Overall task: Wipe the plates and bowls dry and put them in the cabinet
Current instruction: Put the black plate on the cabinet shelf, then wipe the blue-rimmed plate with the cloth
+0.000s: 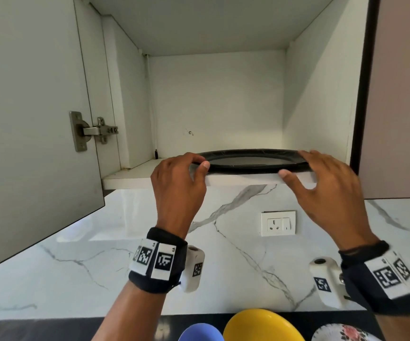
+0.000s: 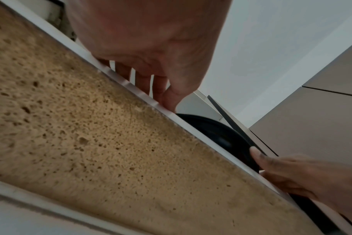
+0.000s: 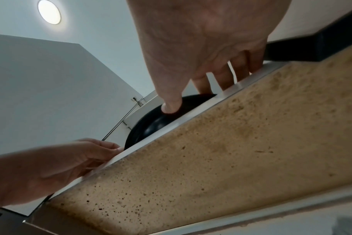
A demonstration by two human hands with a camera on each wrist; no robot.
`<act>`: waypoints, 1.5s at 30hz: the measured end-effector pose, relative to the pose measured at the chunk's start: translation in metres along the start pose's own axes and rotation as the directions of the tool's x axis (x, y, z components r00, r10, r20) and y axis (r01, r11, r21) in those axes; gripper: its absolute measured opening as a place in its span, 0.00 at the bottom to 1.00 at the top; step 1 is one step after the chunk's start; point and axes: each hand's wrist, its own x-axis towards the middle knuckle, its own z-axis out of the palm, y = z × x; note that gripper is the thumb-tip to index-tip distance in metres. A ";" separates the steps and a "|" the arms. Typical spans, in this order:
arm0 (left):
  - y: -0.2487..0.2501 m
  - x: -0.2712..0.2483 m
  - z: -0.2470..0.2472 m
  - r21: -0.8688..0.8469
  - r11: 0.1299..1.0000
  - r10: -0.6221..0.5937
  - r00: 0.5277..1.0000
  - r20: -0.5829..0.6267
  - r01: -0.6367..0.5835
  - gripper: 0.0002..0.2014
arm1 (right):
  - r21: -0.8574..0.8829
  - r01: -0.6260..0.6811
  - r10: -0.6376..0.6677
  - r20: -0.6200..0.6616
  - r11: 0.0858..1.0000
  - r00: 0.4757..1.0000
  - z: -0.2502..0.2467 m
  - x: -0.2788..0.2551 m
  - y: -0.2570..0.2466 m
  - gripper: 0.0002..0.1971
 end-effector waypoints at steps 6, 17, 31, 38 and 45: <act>0.005 0.007 0.003 0.107 0.988 -0.122 0.990 0.072 0.114 0.10 | -0.167 0.027 0.003 0.180 0.986 0.984 0.003 0.017 0.001 0.50; -0.001 -0.020 -0.010 -0.245 0.969 0.012 0.996 -0.087 -0.033 0.07 | 0.038 0.004 -0.002 -0.042 0.999 0.999 -0.003 -0.020 -0.018 0.43; -0.051 -0.241 -0.019 -0.328 0.704 -0.376 0.723 0.579 0.629 0.07 | 0.341 -0.781 0.484 0.635 0.523 0.601 -0.009 -0.257 0.018 0.10; -0.080 -0.351 0.003 0.014 0.610 -0.524 0.389 0.758 0.793 0.09 | -0.080 -0.638 0.313 0.913 0.766 0.261 0.025 -0.370 0.024 0.28; -0.079 -0.383 0.028 0.156 0.598 -0.590 0.301 0.749 0.786 0.07 | 0.099 -0.230 -0.110 0.993 0.968 -0.035 0.093 -0.401 -0.014 0.41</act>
